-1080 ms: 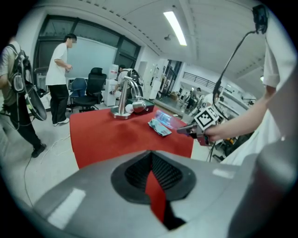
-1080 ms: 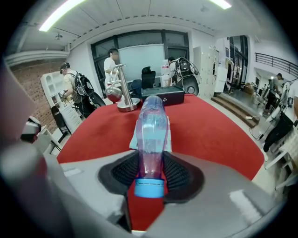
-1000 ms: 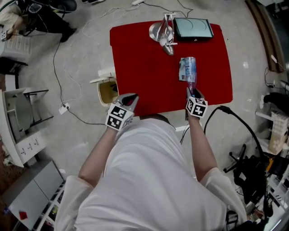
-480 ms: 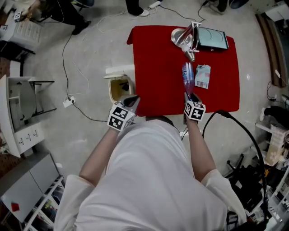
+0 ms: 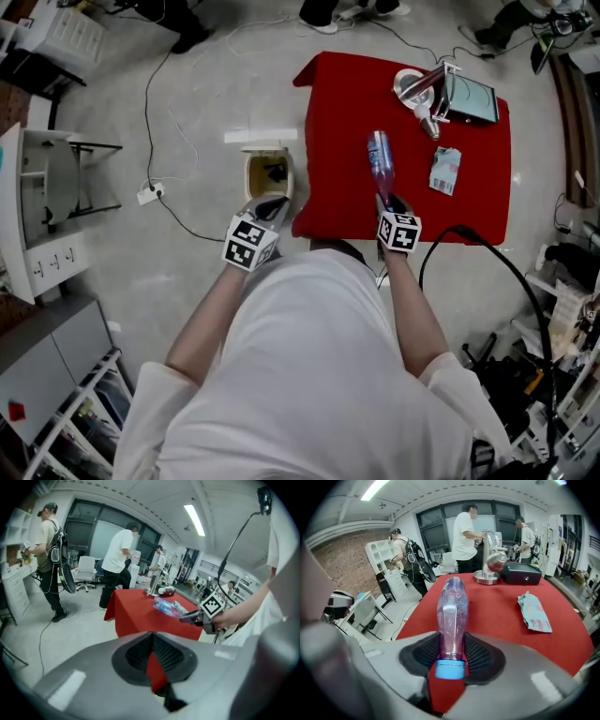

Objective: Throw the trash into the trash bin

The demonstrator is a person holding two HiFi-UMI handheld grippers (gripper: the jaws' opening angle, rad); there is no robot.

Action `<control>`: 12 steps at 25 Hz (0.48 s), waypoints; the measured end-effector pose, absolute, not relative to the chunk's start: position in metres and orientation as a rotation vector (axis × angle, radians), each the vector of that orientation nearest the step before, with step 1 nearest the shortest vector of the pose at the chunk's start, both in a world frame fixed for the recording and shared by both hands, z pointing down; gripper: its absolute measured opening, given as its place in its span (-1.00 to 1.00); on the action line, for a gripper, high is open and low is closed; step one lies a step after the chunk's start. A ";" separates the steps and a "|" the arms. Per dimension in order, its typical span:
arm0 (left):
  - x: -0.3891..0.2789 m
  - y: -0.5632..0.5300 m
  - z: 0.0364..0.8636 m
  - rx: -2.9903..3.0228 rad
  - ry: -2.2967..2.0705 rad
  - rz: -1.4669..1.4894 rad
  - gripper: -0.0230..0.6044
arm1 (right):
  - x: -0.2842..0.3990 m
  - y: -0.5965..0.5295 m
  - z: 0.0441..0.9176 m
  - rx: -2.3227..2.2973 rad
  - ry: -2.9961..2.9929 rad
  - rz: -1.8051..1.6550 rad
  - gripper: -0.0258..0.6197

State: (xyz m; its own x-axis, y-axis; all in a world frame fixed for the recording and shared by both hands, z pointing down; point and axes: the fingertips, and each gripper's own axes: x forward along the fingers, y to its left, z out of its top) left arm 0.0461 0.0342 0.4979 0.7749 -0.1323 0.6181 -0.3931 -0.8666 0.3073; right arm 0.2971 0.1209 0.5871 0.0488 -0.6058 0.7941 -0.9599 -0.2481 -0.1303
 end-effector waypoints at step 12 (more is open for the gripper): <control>-0.033 0.020 0.511 2.474 -0.504 0.784 -0.91 | 0.176 0.071 0.585 1.648 -1.761 1.008 -0.44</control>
State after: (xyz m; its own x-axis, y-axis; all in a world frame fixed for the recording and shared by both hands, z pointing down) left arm -0.0330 0.0198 0.5111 0.7667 -0.1936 0.6121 -0.4765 -0.8105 0.3406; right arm 0.1762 0.0714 0.5848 -0.1226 -0.5976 0.7924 -0.9859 -0.0183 -0.1664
